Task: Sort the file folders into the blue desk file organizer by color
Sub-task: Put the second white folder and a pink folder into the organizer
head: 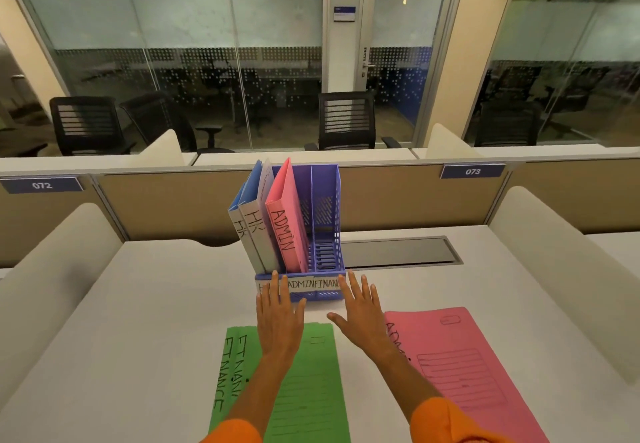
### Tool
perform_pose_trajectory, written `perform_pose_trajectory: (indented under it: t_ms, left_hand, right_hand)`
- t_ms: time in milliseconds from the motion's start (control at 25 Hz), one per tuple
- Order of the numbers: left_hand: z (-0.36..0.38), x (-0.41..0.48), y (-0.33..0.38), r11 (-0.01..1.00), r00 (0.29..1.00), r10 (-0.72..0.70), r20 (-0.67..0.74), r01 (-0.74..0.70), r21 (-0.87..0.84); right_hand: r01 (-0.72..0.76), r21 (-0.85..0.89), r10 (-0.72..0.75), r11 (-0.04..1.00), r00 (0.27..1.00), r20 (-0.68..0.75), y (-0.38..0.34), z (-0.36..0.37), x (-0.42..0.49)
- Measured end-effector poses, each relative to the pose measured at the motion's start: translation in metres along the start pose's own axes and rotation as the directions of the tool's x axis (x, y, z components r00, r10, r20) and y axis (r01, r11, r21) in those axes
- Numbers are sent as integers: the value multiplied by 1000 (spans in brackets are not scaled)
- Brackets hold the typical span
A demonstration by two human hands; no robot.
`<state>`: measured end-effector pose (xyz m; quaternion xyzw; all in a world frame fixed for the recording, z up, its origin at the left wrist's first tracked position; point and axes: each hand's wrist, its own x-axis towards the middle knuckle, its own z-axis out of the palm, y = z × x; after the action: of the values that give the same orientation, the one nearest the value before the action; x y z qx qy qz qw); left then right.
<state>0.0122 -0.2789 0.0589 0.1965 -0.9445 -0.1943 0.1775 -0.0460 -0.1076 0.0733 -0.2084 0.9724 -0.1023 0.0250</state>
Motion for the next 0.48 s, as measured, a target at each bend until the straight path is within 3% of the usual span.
perform_pose_trajectory:
  t_ms: [280,480]
  left_hand:
    - [35,-39,60,990,980,129,155,-118,-75]
    - [62,-79,108,958,923,266,277,-221,-185]
  right_hand:
    - [-207,10,207,978,978,23,71,-11,-59]
    - [-373,69,369,925,927,65,130,-9,-121]
